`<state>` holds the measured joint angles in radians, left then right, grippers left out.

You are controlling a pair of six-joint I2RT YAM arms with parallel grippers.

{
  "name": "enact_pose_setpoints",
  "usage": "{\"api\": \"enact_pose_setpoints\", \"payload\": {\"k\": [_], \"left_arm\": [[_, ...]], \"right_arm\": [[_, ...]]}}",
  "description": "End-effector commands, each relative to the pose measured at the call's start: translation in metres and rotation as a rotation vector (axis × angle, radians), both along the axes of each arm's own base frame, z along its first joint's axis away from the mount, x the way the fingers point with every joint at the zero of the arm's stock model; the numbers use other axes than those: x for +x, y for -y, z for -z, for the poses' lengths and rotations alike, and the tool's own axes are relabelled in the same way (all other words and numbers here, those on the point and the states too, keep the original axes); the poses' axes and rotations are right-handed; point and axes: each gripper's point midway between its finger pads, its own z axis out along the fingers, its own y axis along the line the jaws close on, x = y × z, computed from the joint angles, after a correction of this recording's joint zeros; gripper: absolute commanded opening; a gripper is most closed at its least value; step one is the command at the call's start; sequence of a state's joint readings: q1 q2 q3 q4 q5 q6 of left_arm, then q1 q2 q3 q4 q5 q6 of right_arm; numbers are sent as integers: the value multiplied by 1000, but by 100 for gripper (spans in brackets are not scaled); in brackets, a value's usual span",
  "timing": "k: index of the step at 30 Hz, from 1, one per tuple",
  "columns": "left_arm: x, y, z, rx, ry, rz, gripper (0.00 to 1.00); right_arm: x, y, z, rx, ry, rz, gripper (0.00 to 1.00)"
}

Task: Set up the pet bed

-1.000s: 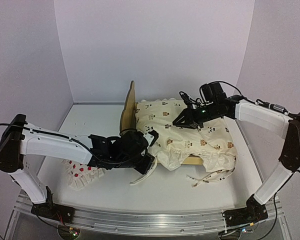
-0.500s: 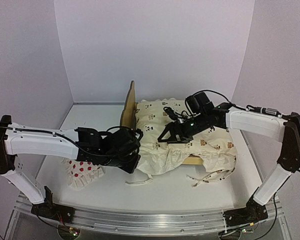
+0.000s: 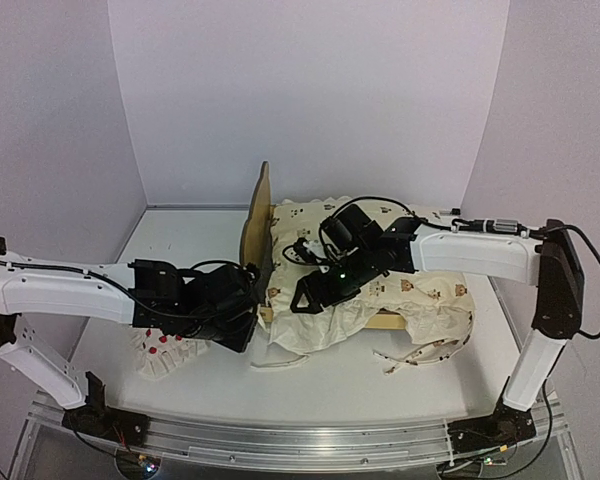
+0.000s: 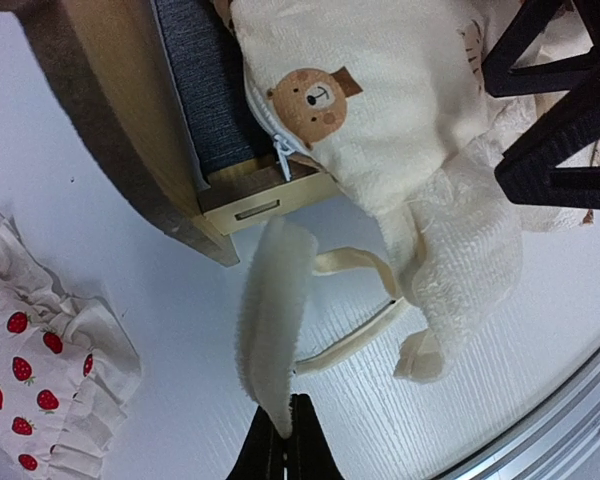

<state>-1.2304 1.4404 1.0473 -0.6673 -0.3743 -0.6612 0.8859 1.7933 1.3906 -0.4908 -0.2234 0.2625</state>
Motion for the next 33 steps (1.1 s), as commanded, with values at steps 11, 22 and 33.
{"api": "enact_pose_setpoints", "payload": {"k": [11, 22, 33], "left_arm": [[-1, -14, -4, -39, 27, -31, 0], [-2, -22, -10, -62, 49, -32, 0], [0, -13, -22, -106, 81, 6, 0]], "right_arm": [[31, -19, -20, -46, 175, 64, 72], [36, -17, 23, -135, 137, 74, 28], [38, -9, -12, -104, 215, 83, 0]]}}
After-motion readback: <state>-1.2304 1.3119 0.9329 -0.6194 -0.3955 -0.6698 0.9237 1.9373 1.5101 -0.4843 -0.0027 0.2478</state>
